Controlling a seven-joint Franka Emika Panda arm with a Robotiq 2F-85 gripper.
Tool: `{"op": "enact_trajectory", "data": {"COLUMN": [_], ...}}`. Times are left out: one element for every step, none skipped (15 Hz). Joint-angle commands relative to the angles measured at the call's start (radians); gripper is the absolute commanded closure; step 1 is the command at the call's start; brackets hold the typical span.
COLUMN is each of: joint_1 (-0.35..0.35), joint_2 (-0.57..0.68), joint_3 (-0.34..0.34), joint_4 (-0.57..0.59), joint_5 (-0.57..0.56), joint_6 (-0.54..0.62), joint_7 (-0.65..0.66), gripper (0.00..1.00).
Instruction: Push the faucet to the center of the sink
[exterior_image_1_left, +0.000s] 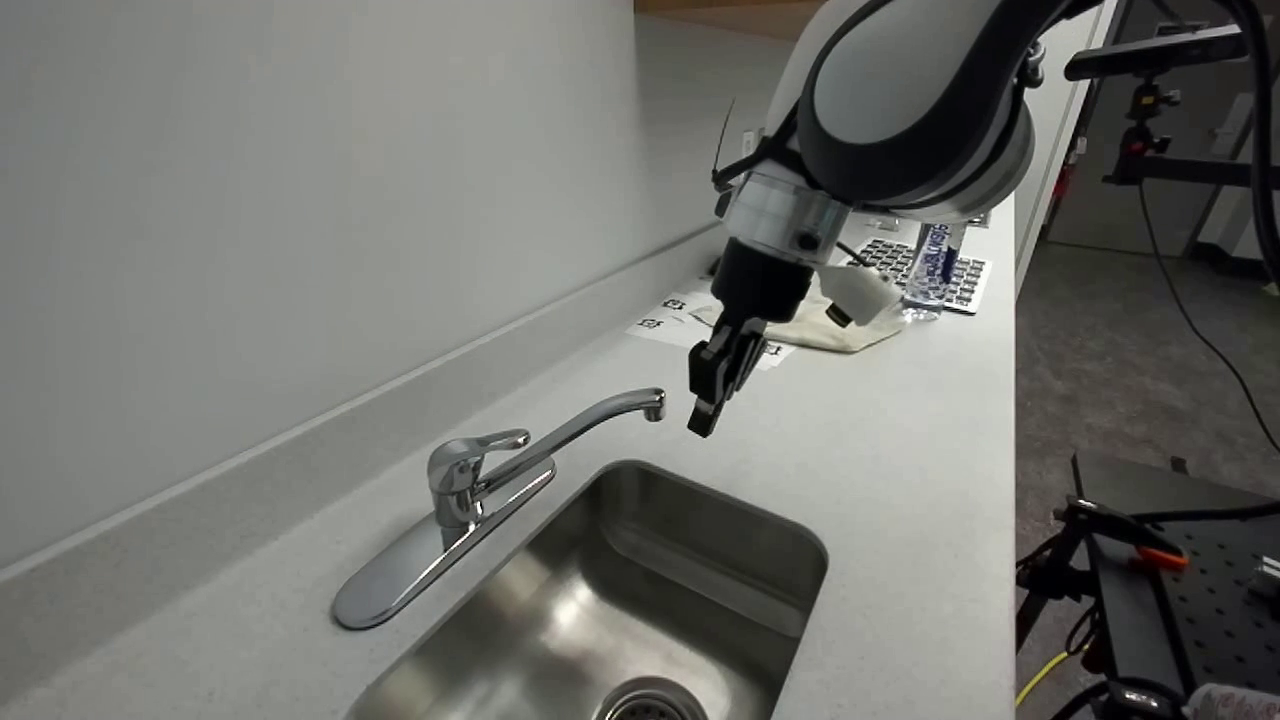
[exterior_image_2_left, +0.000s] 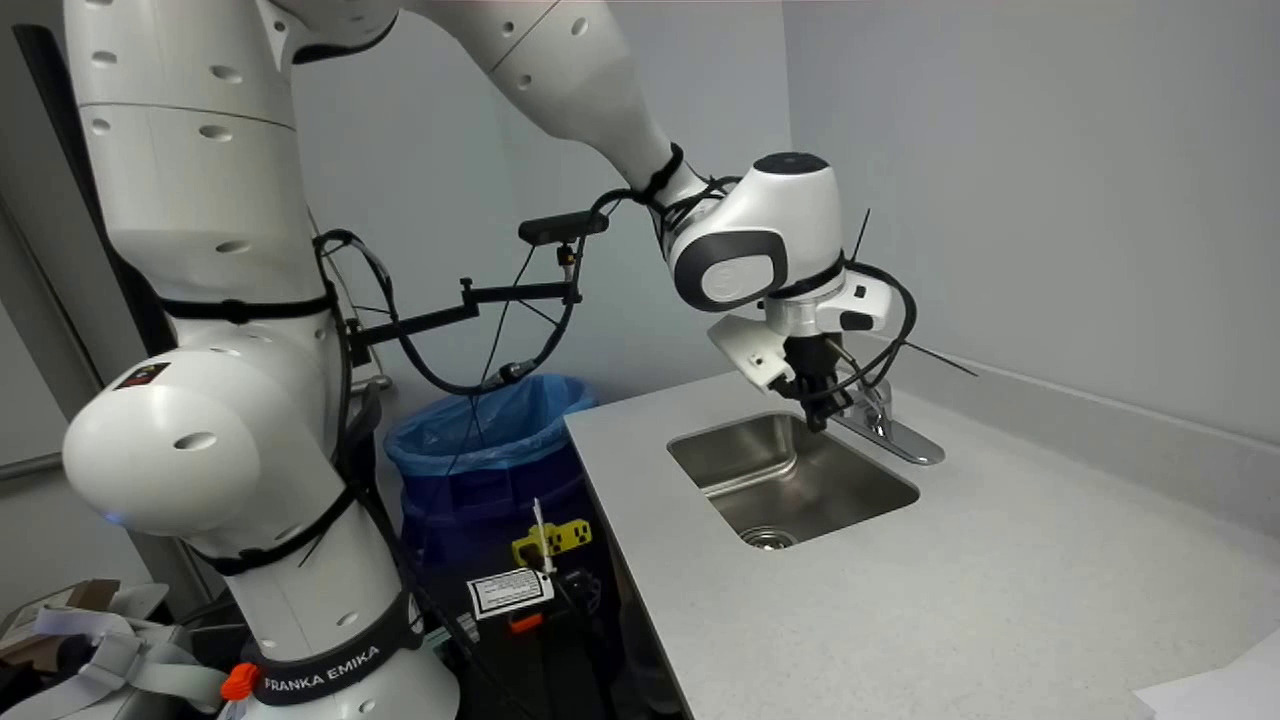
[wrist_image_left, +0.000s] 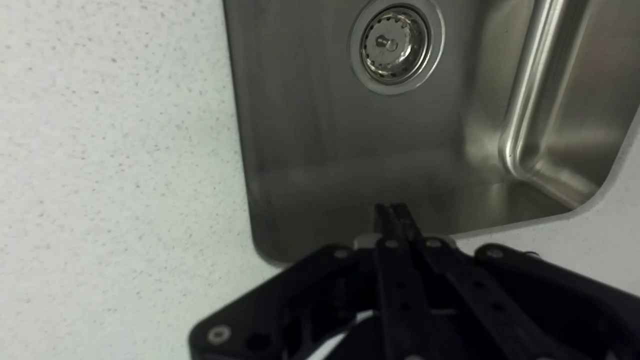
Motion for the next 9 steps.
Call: {"op": "enact_trajectory", "data": {"joint_1": [-0.001,0.000,0.002,0.002,0.002,-0.003,-0.004,-0.005,-0.008], "joint_2": [-0.012,-0.005,0.004,0.012,0.020,0.032,0.042,0.057,0.070], "joint_3": [-0.019,-0.020,-0.019,-0.017,-0.013,-0.002,0.004,0.013,0.025], "joint_4": [0.016,0.028,0.039,0.051,0.061,0.070,0.078,0.084,0.089], "joint_5": [0.015,0.018,0.020,0.020,0.022,0.030,0.035,0.041,0.048], "joint_6": [0.031,0.046,0.070,0.094,0.118,0.152,0.179,0.211,0.240], "joint_7": [-0.038,-0.037,-0.037,-0.036,-0.034,-0.045,-0.049,-0.056,-0.064], "gripper": [1.00,1.00,1.00,1.00,1.00,1.00,1.00,1.00,1.00]}}
